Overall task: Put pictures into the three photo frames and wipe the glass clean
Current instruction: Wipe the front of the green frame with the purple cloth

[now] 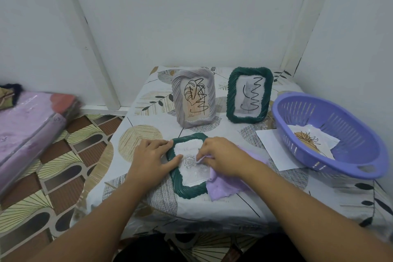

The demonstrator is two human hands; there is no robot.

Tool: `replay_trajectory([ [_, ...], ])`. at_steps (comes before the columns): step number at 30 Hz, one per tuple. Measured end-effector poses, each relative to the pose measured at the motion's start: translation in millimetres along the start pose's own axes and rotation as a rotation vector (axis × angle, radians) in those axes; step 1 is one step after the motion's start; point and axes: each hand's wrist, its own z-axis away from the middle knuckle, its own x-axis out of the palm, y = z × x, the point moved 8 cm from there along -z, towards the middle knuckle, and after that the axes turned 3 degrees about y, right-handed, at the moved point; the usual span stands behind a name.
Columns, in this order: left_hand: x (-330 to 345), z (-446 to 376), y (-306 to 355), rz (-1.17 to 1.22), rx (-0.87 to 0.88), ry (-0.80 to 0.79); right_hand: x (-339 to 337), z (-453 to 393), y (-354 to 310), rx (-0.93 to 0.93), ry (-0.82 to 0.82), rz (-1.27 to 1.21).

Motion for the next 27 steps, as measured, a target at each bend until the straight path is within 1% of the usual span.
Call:
replay_trajectory([
  [3,0.0,0.5,-0.4,-0.006,-0.004,-0.008,-3.2,8.0,0.0,-0.011,-0.106,-0.048],
  [5,0.7,0.1,-1.0,-0.011,-0.010,-0.020,-8.4,13.5,6.5,0.015,-0.123,-0.079],
  [7,0.5,0.4,-0.1,-0.019,-0.010,-0.026,-14.4,12.7,11.0,0.037,-0.056,-0.078],
  [9,0.2,0.0,0.3,-0.020,-0.014,-0.031,-16.9,5.4,12.3,0.055,0.038,0.006],
  [12,-0.4,-0.1,-0.1,-0.018,-0.019,-0.026,-11.9,-4.6,11.1,0.094,0.067,0.068],
  [17,0.8,-0.3,-0.9,-0.022,-0.023,-0.046,-9.4,0.8,4.8,0.027,-0.094,0.029],
  [18,1.0,-0.3,-1.0,-0.024,-0.022,-0.049,-13.3,3.9,7.2,0.028,-0.081,0.007],
  [20,1.2,0.0,-1.1,-0.033,-0.020,-0.049,-24.3,9.0,20.9,0.072,0.009,-0.026],
  [22,0.5,0.4,-0.3,-0.040,-0.013,-0.044,-32.5,14.5,41.8,0.158,0.092,0.024],
  [25,-1.4,1.1,0.5,-0.039,-0.011,-0.024,-35.5,23.7,67.3,0.283,0.100,0.161],
  [27,-3.4,1.2,2.1,-0.044,-0.011,-0.012,-38.0,25.7,68.7,0.307,0.108,0.226],
])
